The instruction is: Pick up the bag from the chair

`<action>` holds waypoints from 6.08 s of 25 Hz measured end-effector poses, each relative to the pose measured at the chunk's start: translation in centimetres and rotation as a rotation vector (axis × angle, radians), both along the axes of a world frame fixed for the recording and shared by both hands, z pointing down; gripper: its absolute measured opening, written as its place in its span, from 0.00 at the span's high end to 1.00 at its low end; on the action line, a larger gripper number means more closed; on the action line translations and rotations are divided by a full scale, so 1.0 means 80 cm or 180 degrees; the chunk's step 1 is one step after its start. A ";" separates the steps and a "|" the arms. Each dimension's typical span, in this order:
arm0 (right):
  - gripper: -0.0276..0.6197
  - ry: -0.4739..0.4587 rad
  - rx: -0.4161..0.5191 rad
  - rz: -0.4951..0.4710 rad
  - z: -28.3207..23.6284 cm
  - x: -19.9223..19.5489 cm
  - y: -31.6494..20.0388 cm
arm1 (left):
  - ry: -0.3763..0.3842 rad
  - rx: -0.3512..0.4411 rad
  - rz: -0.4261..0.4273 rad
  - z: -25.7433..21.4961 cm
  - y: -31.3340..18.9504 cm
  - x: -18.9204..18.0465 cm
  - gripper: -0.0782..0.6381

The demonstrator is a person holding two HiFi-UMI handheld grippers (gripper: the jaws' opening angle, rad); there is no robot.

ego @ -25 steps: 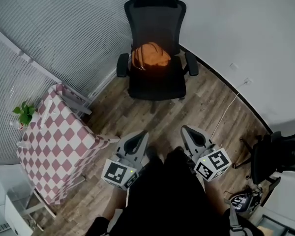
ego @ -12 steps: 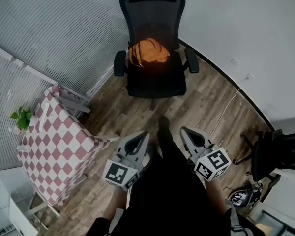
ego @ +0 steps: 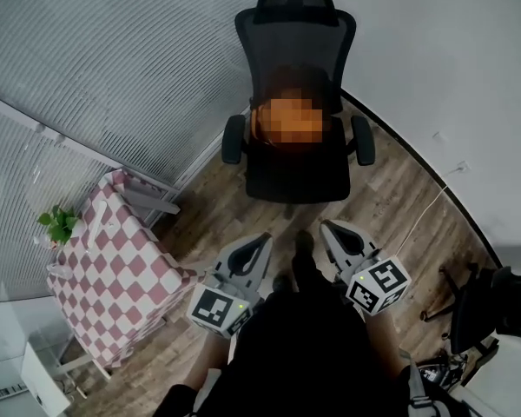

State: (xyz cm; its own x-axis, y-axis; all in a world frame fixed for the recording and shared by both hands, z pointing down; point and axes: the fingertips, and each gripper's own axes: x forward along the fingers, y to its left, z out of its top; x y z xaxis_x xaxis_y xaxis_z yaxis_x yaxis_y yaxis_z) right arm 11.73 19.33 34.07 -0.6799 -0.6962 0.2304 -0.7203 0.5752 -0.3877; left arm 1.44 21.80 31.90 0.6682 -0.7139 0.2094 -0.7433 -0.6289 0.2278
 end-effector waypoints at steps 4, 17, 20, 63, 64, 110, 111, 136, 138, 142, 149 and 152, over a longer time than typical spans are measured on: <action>0.93 -0.0062 0.0033 -0.0100 -0.007 0.009 -0.054 | 0.0005 0.0019 -0.0097 -0.012 -0.050 0.011 0.84; 0.93 -0.0189 0.0011 -0.0277 0.007 0.045 -0.165 | -0.0096 0.0034 -0.0170 -0.002 -0.165 0.061 0.84; 0.93 -0.0192 -0.0048 -0.0291 0.015 0.046 -0.180 | -0.0113 0.0002 -0.0175 0.002 -0.177 0.062 0.84; 0.81 0.1075 -0.1038 -0.0298 0.251 -0.218 -0.547 | 0.0064 -0.0489 0.0294 0.133 -0.573 -0.198 0.84; 0.81 0.1089 -0.1057 -0.0308 0.258 -0.222 -0.553 | 0.0080 -0.0533 0.0256 0.137 -0.579 -0.202 0.84; 0.86 0.3825 -0.0134 -0.0426 0.593 -0.246 -0.749 | 0.0056 -0.1292 -0.0181 0.294 -0.573 -0.284 0.84; 0.88 0.3816 -0.0132 -0.0413 0.591 -0.245 -0.748 | 0.0060 -0.1286 -0.0179 0.293 -0.573 -0.282 0.84; 0.92 0.3123 -0.0525 0.0592 0.433 -0.098 -0.671 | -0.0009 -0.0778 0.0337 0.181 -0.563 -0.191 0.84; 0.92 0.3019 -0.0565 0.0695 0.420 -0.080 -0.663 | 0.0011 -0.0750 0.0368 0.168 -0.559 -0.177 0.84; 0.92 0.2837 -0.0535 0.0836 0.392 -0.055 -0.657 | 0.0018 -0.0681 0.0404 0.147 -0.549 -0.155 0.84; 0.92 0.2528 -0.0356 0.0862 0.325 -0.023 -0.642 | -0.0053 -0.0512 0.0423 0.118 -0.509 -0.110 0.84; 0.92 0.2430 -0.0308 0.0783 0.297 -0.014 -0.617 | -0.0043 -0.0444 0.0413 0.096 -0.483 -0.086 0.84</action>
